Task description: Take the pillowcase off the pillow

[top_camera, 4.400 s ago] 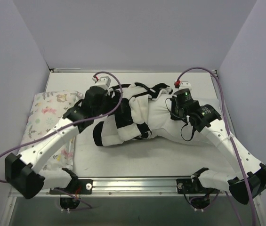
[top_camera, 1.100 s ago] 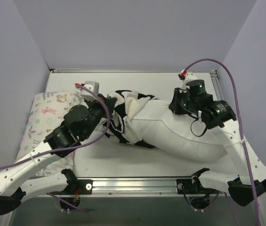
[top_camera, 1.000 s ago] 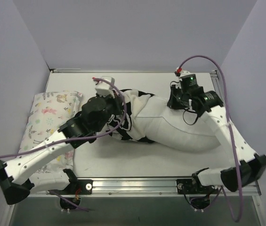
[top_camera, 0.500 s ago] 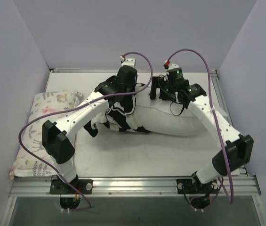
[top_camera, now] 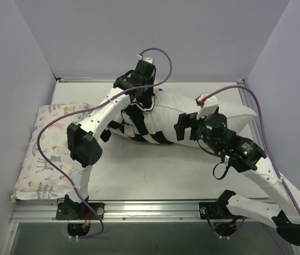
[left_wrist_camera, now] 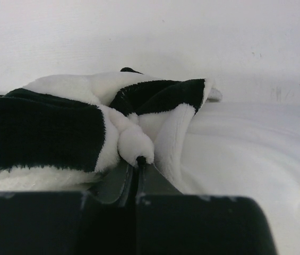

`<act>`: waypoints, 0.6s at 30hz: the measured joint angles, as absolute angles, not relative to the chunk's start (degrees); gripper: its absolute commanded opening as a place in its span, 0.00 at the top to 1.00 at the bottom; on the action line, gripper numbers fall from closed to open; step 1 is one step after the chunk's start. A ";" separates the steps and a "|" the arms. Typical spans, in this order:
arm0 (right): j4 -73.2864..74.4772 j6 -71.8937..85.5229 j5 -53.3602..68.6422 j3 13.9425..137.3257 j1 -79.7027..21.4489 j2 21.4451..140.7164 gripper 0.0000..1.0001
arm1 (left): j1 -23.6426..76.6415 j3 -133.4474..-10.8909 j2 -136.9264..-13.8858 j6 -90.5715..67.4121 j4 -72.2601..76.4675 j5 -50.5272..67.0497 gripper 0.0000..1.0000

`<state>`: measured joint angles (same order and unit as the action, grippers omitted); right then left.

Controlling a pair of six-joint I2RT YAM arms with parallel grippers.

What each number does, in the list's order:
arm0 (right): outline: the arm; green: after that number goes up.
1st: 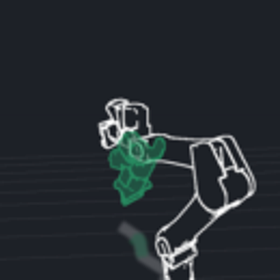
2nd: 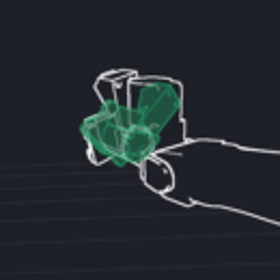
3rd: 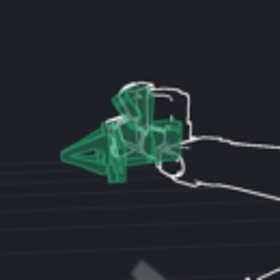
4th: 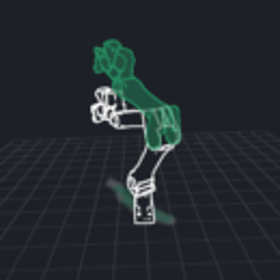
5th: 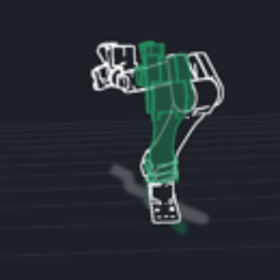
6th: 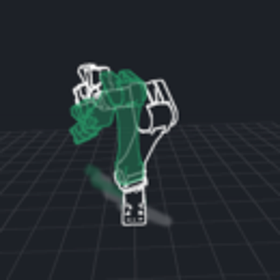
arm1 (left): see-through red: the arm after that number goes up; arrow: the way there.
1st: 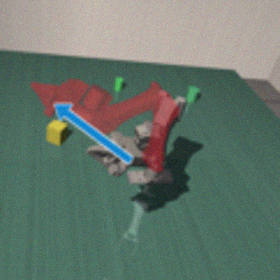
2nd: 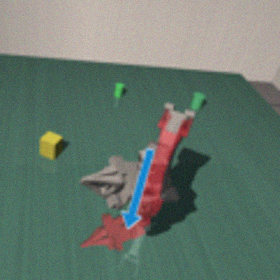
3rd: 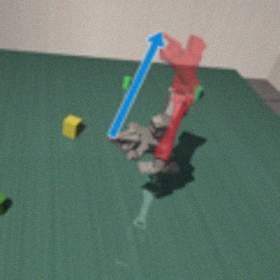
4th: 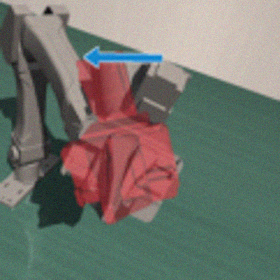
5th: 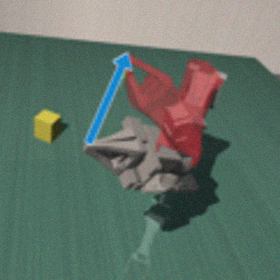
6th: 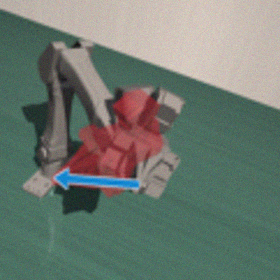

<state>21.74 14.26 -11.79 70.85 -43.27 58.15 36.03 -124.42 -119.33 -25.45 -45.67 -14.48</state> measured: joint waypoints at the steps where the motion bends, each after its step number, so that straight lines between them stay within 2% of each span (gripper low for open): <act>1: 20.91 14.50 -13.15 67.40 -43.72 56.27 0.03 | 35.79 -125.91 -120.27 -25.45 -46.33 -14.09 1.00; 4: 20.10 15.70 -16.84 57.45 -44.25 55.09 0.00 | 35.27 -129.60 -122.65 -25.41 -48.05 -13.21 1.00; 7: 18.76 16.43 -19.86 51.55 -44.31 59.07 0.00 | 35.03 -132.00 -124.14 -25.32 -49.54 -12.73 1.00; 10: 15.81 16.19 -22.17 50.39 -44.23 64.90 0.00 | 34.96 -132.92 -124.66 -25.26 -50.41 -12.29 1.00; 12: 13.52 15.88 -23.42 51.57 -43.72 69.14 0.06 | 34.96 -132.92 -124.66 -25.21 -50.74 -12.14 1.00; 13: 12.95 15.77 -23.86 52.66 -43.03 71.66 0.13 | 34.96 -132.92 -124.66 -25.12 -50.83 -12.14 0.99; 15: 12.32 15.44 -24.38 55.57 -41.08 76.71 0.58 | 35.07 -132.88 -124.55 -24.67 -50.92 -12.23 0.89; 16: 11.92 15.49 -24.40 57.01 -39.75 79.11 0.95 | 35.07 -132.88 -124.40 -24.27 -51.05 -12.47 0.77; 17: 11.79 15.62 -24.34 57.89 -38.85 80.49 1.00 | 35.07 -132.84 -124.16 -23.64 -51.24 -12.73 0.71; 18: 11.77 16.38 -24.03 58.59 -38.09 81.43 1.00 | 35.07 -132.77 -123.68 -23.27 -51.44 -12.93 0.66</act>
<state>11.77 16.38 -24.03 58.59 -38.09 81.43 35.07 -132.77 -123.68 -23.27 -51.44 -12.93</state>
